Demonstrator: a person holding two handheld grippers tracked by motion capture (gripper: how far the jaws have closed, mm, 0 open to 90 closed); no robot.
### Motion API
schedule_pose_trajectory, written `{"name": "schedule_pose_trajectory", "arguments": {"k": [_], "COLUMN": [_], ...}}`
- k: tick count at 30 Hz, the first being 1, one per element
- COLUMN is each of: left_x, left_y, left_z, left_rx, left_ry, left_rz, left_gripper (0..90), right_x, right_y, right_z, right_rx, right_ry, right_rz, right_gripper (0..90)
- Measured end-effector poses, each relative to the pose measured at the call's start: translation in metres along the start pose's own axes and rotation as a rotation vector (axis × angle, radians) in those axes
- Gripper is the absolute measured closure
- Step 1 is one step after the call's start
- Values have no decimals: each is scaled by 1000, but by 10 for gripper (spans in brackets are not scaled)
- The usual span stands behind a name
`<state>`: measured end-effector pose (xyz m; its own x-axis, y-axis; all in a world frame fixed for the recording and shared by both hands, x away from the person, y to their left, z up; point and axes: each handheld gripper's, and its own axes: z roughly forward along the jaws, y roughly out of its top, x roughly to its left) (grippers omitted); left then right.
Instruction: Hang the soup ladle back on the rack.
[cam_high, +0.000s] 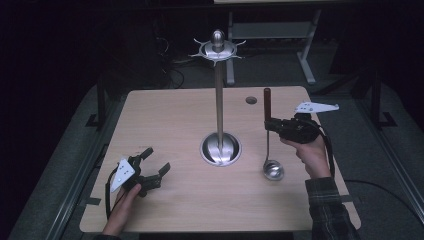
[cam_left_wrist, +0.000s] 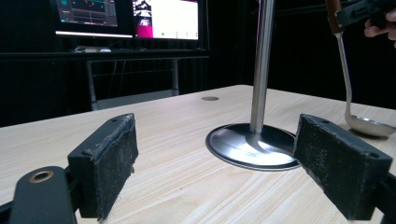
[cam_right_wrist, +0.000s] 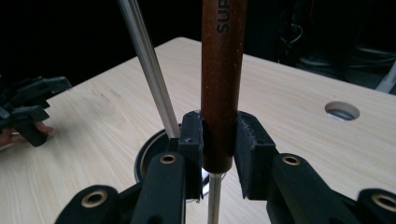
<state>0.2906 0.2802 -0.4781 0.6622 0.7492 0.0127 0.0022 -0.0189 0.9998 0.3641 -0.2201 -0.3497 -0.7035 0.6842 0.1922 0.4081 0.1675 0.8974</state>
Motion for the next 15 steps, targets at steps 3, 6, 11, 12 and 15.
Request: {"name": "schedule_pose_trajectory", "arguments": {"k": [3, 6, 11, 12, 15], "left_x": [0, 0, 0, 0, 0], "left_y": [0, 0, 0, 0, 0], "left_z": [0, 0, 0, 0, 0], "left_rx": [1, 0, 0, 1, -3], "left_ry": [0, 0, 0, 0, 2], "left_rz": [-1, -1, 0, 5, -1], "left_gripper": [131, 131, 131, 131, 131], "right_x": [2, 3, 8, 9, 16], "right_y": [1, 2, 6, 8, 15], "right_z": [-2, -3, -6, -7, -10], "right_rx": [-20, -28, -40, -45, -60], "right_ry": [4, 4, 4, 7, 18], "right_rz": [-8, -13, -23, -28, -44], "right_gripper": [731, 731, 731, 731, 731]}}
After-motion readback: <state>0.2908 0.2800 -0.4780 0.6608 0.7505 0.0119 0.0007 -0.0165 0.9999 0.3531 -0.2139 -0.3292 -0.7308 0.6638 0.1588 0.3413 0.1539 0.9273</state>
